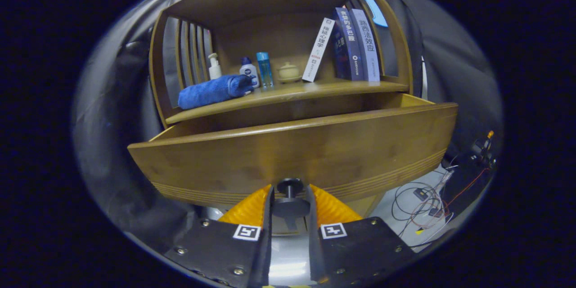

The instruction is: Pull open the drawer, take out the items inside it, and place them on the countertop above the cabinet.

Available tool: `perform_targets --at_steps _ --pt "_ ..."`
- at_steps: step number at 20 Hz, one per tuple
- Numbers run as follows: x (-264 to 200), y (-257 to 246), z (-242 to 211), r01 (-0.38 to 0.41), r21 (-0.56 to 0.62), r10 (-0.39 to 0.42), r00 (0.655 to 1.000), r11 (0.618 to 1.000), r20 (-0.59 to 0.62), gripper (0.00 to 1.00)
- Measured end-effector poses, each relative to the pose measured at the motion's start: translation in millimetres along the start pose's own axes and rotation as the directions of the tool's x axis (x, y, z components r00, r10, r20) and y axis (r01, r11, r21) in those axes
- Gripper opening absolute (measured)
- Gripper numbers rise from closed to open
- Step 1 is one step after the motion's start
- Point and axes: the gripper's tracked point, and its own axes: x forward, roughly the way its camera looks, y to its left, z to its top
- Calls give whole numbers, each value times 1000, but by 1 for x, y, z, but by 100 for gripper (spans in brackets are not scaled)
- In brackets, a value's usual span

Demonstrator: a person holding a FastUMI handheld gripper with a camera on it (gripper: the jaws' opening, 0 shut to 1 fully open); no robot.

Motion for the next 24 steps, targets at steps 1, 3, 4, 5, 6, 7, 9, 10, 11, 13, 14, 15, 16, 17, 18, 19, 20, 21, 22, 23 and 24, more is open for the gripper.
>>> perform_targets --at_steps 1,3,4,5,6,7,9,10,11,13,14,15,16,17,18,19,20,21,22,23,24 --pt "-5 -1 -4 3 -6 -3 1000 1000 -7 35" --pt "-15 -3 -14 15 -3 -16 1000 1000 -26 34" --pt "-21 -2 -14 19 8 -19 1000 1000 -9 34" --pt "-25 -3 -18 24 8 -23 999 1000 -21 34" --pt "-26 -4 -15 27 11 -27 1000 1000 -14 34" --pt "-24 -4 -15 30 15 -29 999 999 -19 35" --pt "-25 -4 -18 36 12 -36 999 999 -19 34" --pt "-28 -4 -19 33 12 -33 999 999 -17 34" --pt "-28 -4 -19 32 16 -32 999 999 -13 35" --pt "-29 -4 -19 26 24 -26 1000 999 1 34" --pt "-30 -4 -20 24 28 -24 1000 999 8 34" --pt "-31 -4 -21 22 28 -22 1000 999 13 34" --pt "-31 -3 -20 18 24 -19 1000 1000 17 34" --pt "-32 -3 -20 15 23 -15 1000 1000 22 34" --pt "-32 -3 -21 11 23 -12 1000 1000 24 34" --pt "-32 -3 -20 9 22 -10 1000 1000 27 34" --pt "-32 -3 -21 9 17 -9 1000 1000 27 34" --pt "-33 -3 -20 10 12 -10 1000 1000 27 34" --pt "-33 -4 -20 10 8 -10 1000 1000 27 37" --pt "-33 -4 -21 10 8 -10 1000 1000 27 40" --pt "-35 -4 -21 8 11 -8 1000 1000 26 41"
